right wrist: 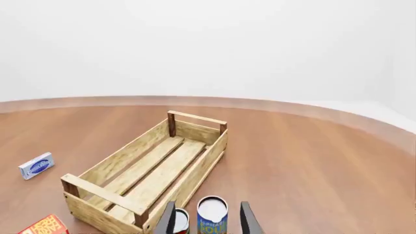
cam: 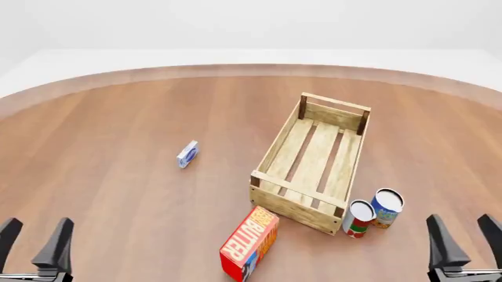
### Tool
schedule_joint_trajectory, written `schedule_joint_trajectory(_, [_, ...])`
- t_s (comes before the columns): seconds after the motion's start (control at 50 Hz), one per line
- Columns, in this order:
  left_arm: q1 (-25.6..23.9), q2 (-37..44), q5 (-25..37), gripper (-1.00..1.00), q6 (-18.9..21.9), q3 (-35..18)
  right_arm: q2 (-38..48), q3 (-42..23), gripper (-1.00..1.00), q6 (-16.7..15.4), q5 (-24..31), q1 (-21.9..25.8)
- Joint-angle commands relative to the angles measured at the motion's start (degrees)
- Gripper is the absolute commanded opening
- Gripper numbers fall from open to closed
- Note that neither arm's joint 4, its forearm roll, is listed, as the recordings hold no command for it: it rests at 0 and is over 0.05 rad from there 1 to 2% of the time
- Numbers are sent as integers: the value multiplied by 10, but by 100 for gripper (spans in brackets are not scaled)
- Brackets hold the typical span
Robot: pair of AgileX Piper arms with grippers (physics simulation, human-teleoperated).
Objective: Pick up the tomato sauce, and put it in the wooden tray.
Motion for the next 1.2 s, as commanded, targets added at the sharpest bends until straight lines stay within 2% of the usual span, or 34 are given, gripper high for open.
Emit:
schedule_joint_trajectory(0.02, [0, 0, 0, 100, 0, 0, -30, -3, 100, 4, 34, -1])
schedule_joint_trajectory(0.58, [0, 0, 0, 100, 0, 0, -20, -10, 100, 9, 58, 21])
schedule_joint_trajectory(0.96, [0, 0, 0, 100, 0, 0, 48, -7, 100, -2, 33, 39])
schedule_joint_trajectory(1.2, [0, 0, 0, 100, 0, 0, 125, -9, 100, -12, -7, 52])
